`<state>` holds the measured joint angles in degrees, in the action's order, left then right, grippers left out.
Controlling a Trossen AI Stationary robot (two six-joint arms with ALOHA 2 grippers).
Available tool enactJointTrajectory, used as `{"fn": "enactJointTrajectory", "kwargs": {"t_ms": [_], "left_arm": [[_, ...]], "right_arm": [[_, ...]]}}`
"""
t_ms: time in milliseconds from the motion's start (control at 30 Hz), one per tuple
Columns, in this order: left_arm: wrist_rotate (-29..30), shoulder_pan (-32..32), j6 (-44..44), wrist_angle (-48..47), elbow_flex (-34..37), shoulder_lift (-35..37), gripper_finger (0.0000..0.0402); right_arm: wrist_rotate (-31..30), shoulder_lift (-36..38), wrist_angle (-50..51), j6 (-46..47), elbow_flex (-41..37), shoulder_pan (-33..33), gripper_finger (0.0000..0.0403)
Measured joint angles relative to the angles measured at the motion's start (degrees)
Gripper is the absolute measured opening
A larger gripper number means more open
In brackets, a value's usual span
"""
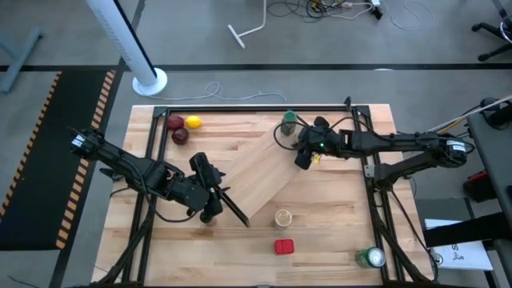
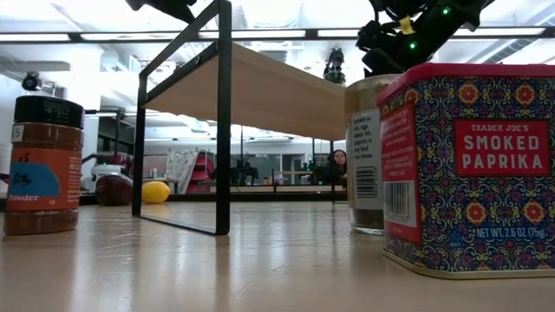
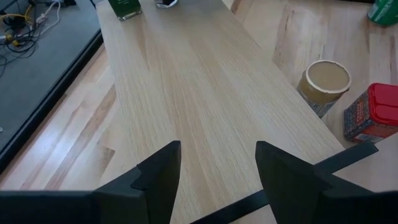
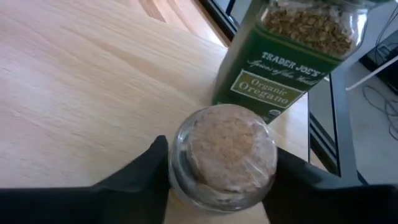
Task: Shelf spices
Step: Remove the brown seasoning bottle from the shelf
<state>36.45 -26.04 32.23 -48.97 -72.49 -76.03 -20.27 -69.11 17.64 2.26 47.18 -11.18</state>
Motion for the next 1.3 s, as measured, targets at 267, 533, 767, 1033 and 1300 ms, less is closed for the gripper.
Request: {"fn": "enactJointTrajectory", "kwargs": {"t_ms": [267,533,767,1033,1300], "left_arm": [[-0.70,0.00,0.45,0.00,0.00,0.00,0.0197],[-1.67,0.00,2.01,-0.33,0.22,0.00,0.0197],[-2.09,0.00,3.54,-0.36,0.28,0.00,0.0197],[-3.09,-0.04,3.91,-0.35,0.28,0.00,0.0197],[-3.92,-0.15,3.93,-0.36,0.82,0.00,0.0197]], "right_arm": [[6.66,1.52,2.78,2.47,0.14,0.54,0.0164],[9.07,9.63,10.50,9.78,0.13,7.83,0.0164],[8.69,15.54,17.20,19.00,0.13,18.34,0.0164],[7.87,13.14,23.24,29.92,-0.79,31.21,0.0164],[0.71,7.34,22.31,39.96,-4.75,38.68,0.0164]]}}
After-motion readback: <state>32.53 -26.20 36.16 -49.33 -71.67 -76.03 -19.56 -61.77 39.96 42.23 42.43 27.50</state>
